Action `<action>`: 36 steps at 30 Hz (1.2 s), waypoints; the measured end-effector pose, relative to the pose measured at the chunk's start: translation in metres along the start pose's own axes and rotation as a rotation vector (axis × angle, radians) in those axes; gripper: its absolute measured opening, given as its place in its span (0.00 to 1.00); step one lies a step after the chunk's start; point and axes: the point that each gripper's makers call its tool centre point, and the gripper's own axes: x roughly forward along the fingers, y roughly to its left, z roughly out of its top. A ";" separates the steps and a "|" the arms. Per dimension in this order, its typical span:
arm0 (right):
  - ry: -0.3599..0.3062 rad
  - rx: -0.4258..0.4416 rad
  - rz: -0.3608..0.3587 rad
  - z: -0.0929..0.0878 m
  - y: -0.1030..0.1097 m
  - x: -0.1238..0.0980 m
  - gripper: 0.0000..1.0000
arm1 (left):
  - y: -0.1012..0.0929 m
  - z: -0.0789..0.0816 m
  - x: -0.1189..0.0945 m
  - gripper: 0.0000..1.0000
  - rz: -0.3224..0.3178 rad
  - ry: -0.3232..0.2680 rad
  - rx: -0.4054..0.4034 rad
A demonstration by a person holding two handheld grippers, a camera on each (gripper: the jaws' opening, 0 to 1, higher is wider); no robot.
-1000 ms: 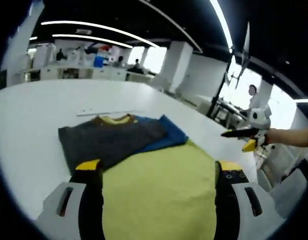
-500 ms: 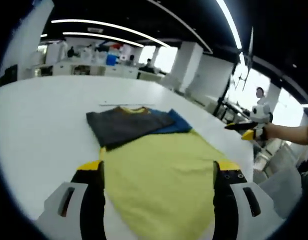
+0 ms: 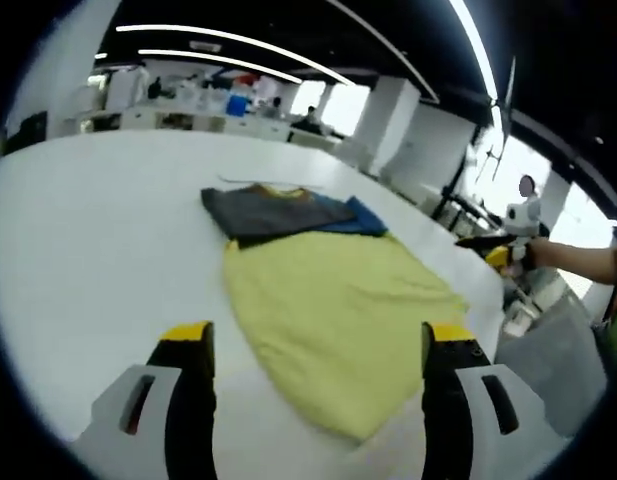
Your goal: Fold the garment on the visible template until the final outline fits inside the template.
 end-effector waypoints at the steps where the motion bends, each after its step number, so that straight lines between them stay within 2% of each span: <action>1: 0.003 0.002 0.002 -0.001 0.001 -0.001 0.91 | 0.000 -0.002 -0.002 0.80 -0.003 0.005 -0.002; 3: 0.011 0.007 0.009 -0.006 0.004 -0.002 0.89 | 0.000 -0.006 -0.007 0.78 -0.011 0.005 -0.012; 7: 0.035 0.020 0.018 -0.019 0.008 -0.002 0.88 | -0.003 -0.024 -0.016 0.74 -0.042 0.062 -0.002; 11: 0.051 0.029 0.020 -0.026 0.011 -0.004 0.87 | -0.003 -0.034 -0.023 0.72 -0.050 0.077 -0.021; 15: 0.061 0.040 0.024 -0.032 0.012 -0.006 0.86 | -0.003 -0.047 -0.026 0.67 -0.063 0.107 -0.039; 20: 0.075 0.045 0.026 -0.038 0.012 -0.010 0.84 | -0.006 -0.055 -0.027 0.63 -0.081 0.125 -0.048; 23: 0.090 0.060 0.037 -0.044 0.014 -0.012 0.78 | -0.007 -0.059 -0.027 0.55 -0.090 0.130 -0.076; 25: 0.101 0.060 0.042 -0.049 0.016 -0.011 0.73 | -0.008 -0.061 -0.027 0.53 -0.092 0.130 -0.079; 29: 0.126 0.082 0.041 -0.060 0.016 -0.011 0.55 | -0.008 -0.066 -0.027 0.50 -0.094 0.140 -0.088; 34: 0.151 0.092 0.049 -0.070 0.021 -0.012 0.53 | -0.008 -0.068 -0.029 0.49 -0.091 0.143 -0.096; 36: 0.171 0.109 0.066 -0.075 0.023 -0.012 0.44 | -0.008 -0.069 -0.029 0.48 -0.091 0.146 -0.098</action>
